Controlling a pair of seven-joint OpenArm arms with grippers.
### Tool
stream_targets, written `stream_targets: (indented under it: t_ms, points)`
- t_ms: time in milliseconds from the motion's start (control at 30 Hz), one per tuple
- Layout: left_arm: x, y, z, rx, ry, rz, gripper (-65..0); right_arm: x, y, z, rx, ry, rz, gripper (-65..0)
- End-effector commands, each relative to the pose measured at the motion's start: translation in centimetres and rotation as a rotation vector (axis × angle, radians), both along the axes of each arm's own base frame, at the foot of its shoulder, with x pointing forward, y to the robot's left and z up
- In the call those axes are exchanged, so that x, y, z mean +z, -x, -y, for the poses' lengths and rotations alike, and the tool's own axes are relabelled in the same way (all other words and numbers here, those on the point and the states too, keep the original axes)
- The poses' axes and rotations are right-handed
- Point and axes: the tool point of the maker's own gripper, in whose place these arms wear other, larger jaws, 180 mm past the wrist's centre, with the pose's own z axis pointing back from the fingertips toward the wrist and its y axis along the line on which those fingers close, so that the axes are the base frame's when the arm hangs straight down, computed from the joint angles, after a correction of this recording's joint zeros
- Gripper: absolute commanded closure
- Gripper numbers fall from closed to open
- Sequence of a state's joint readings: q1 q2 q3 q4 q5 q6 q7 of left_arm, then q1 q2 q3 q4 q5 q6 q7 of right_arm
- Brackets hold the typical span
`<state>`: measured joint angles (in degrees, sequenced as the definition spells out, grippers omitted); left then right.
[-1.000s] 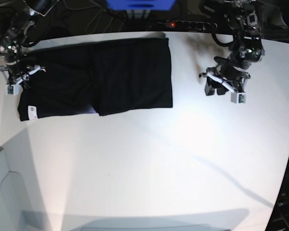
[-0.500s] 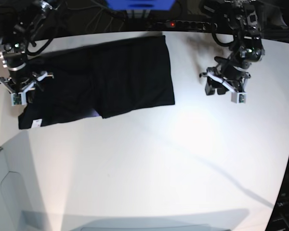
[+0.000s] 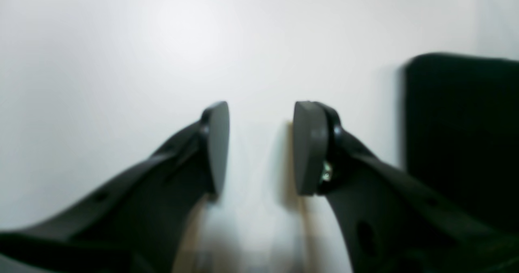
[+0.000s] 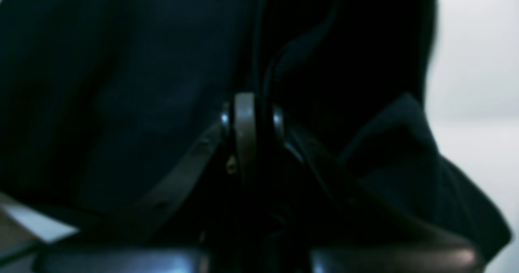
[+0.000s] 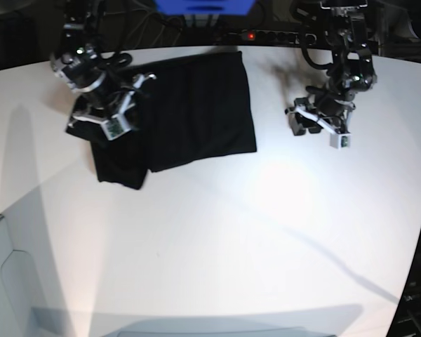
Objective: Fold the T-shirt properly
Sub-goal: 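Fold the other strip end with the right gripper onto the stack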
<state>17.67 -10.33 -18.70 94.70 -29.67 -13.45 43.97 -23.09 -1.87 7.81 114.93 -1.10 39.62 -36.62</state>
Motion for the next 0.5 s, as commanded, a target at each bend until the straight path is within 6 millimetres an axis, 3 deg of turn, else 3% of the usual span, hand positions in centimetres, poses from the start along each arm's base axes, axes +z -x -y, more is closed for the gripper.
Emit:
stream_targets:
  t_ms: [0, 133, 267, 467]
  points:
    - [0.5, -0.6, 0.2, -0.016, 0.000, 0.015, -25.2, 1.4, -0.2, -1.8, 0.044, -0.053, 0.049, 0.0]
    - [0.4, -1.0, 2.8, -0.078, 0.022, 0.018, -25.2, 2.0, 0.7, -6.8, 0.172, -0.116, 0.051, 0.0]
    - [-0.2, -1.5, 5.0, -0.132, 0.046, 0.006, -25.2, 2.6, 1.4, -10.0, 0.256, -0.158, 0.055, 0.0]
    - [-1.1, -1.1, 7.1, -0.139, 0.094, -0.018, -25.2, 3.9, 0.4, -11.4, 0.298, -0.169, 0.102, 0.0]
